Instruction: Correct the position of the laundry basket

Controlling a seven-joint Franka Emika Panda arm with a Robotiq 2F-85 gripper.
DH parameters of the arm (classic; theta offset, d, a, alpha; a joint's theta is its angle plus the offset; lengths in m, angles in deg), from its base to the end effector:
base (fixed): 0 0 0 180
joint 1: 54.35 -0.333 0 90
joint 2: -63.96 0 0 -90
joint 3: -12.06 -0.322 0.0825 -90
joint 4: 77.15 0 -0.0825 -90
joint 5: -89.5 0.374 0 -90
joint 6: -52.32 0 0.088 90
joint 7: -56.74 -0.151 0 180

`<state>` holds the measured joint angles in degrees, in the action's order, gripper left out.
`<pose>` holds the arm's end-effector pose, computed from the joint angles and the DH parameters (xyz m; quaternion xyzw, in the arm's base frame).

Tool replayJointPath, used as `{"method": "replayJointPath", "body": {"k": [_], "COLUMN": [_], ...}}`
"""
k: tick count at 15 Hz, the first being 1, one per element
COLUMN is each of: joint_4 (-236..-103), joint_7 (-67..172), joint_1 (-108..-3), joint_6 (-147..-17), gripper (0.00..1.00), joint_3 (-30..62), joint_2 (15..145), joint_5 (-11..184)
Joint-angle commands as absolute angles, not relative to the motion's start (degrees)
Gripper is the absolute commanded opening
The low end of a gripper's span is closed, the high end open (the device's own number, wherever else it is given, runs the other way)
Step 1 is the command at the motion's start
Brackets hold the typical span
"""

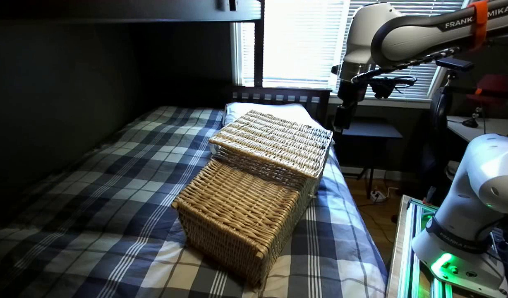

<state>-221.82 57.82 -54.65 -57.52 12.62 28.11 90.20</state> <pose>0.3496 -0.0002 0.4504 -0.9999 -0.0060 -0.0090 0.0085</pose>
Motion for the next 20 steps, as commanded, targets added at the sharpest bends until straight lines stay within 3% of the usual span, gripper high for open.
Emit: {"method": "replayJointPath", "body": {"k": [1,14,20], "joint_4": [-221.7,-221.7,-218.4], "joint_7": [57.8,57.8,69.2], "joint_1": [-54.6,-54.6,-56.6], "joint_6": [-57.4,-57.4,-59.2], "gripper": [1.00,1.00,1.00], "joint_3": [12.6,12.6,19.1], "joint_2": [28.1,28.1,31.4], "joint_5": [90.2,90.2,96.2]}}
